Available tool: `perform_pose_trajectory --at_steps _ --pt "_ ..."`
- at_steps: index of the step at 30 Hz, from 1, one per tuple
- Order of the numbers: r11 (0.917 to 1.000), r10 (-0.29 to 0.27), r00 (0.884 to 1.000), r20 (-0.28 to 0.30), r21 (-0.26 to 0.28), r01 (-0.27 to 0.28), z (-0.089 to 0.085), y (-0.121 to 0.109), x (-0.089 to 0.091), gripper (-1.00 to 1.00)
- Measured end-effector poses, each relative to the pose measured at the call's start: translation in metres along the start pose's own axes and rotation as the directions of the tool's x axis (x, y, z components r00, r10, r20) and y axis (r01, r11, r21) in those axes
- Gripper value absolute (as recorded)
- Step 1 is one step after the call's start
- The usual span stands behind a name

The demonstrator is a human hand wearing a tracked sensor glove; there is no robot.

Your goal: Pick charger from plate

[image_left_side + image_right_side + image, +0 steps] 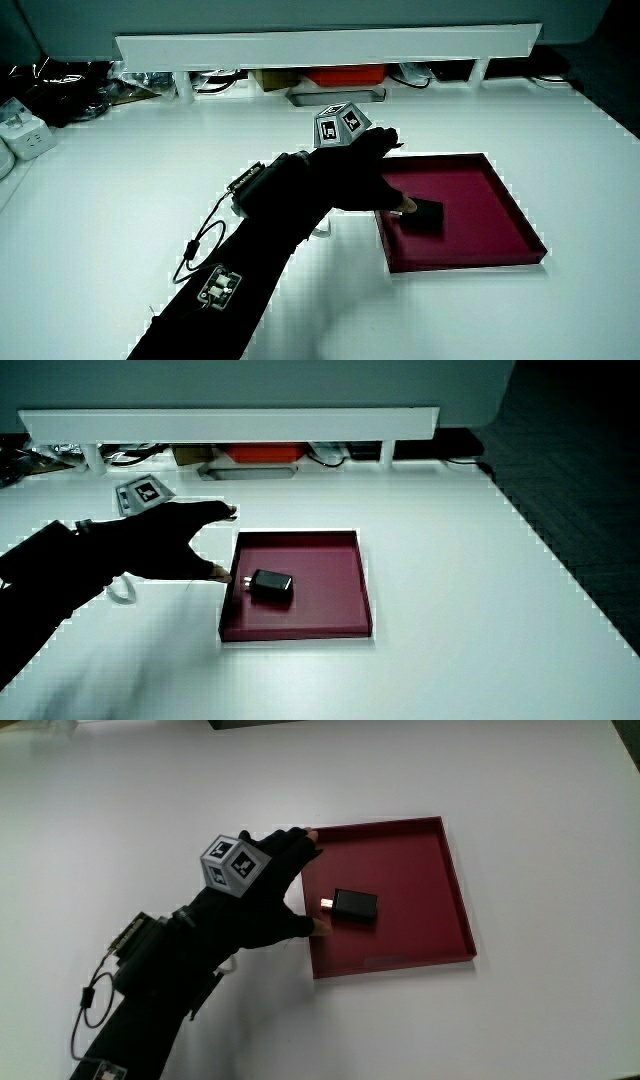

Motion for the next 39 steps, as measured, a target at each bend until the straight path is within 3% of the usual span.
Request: perform_pose_trajectory --at_steps 3,4,5,7,8,13,19,27,35,39 --pt "1.0 0.003 0.999 0.047 -0.005 -0.003 -0.01 0.012 -0.003 0.0" --pt "0.9998 -0.02 0.999 0.044 -0.006 0.02 -0.017 0.019 -0.007 0.0" --pt "0.9984 -0.056 0.998 0.001 0.009 0.056 -0.02 0.024 -0.006 0.0" --pt "0.9999 0.001 1.0 -0.027 -0.016 -0.002 -0.021 0.026 0.005 0.0" --pt "0.9998 -0.007 0.998 -0.062 -0.021 0.006 -0.024 0.028 0.007 0.0" --pt "0.9973 0.033 0.996 -0.082 -0.064 -0.038 -0.039 0.04 0.01 0.0" --pt "0.9964 0.025 0.993 -0.111 -0.078 -0.034 -0.054 0.052 0.012 0.0" --pt "0.9885 0.053 0.989 -0.137 -0.133 -0.072 -0.07 0.061 0.014 0.0" --pt "0.9736 0.097 0.982 -0.161 -0.19 -0.127 -0.082 0.067 0.003 0.0" --pt "0.9735 0.09 0.982 -0.168 -0.193 -0.122 -0.083 0.069 0.004 0.0"
